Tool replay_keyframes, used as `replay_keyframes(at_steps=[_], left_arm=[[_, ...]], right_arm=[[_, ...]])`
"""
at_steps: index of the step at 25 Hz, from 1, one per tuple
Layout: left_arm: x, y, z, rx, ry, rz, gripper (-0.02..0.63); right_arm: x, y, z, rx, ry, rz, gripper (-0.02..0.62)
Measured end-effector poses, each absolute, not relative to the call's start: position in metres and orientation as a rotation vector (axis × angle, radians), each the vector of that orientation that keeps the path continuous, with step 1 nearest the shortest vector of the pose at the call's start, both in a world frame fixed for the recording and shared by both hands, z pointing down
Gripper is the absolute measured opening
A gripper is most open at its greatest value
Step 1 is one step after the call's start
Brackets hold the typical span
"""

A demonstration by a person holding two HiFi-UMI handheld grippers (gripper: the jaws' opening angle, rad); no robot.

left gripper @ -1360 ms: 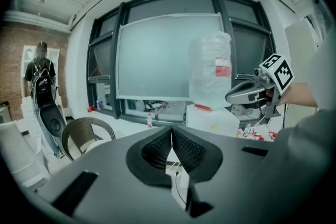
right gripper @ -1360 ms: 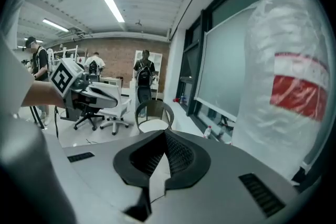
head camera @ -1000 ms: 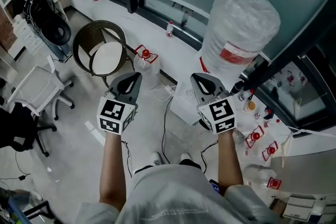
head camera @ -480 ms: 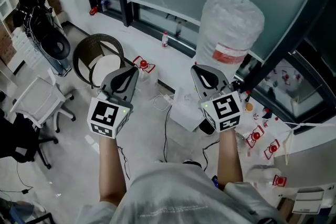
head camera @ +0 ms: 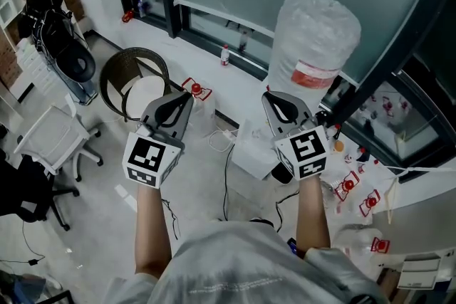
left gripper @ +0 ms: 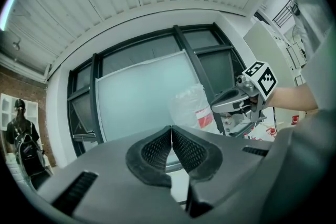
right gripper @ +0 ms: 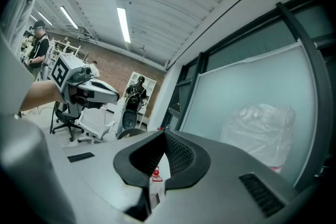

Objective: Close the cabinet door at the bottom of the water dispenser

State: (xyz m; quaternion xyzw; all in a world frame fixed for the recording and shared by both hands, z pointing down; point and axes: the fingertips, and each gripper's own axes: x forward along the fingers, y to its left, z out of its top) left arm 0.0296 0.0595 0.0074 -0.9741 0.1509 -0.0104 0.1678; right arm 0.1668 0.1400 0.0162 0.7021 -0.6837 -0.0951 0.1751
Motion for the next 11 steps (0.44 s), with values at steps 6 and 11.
replay_keyframes(at_steps=[6,11], left_arm=[[0.0273,0.0566,0.0136,-2.785,0.433,-0.041,0.021],[0.0276,0.0541,0.0146,-2.778,0.427,-0.053,0.021]], right_arm=[[0.1700,0.1384,0.0241,1.995,-1.929,-0.241,0.028],[0.1749,0.1365,0.0261,2.001,-1.906,-0.236,0.028]])
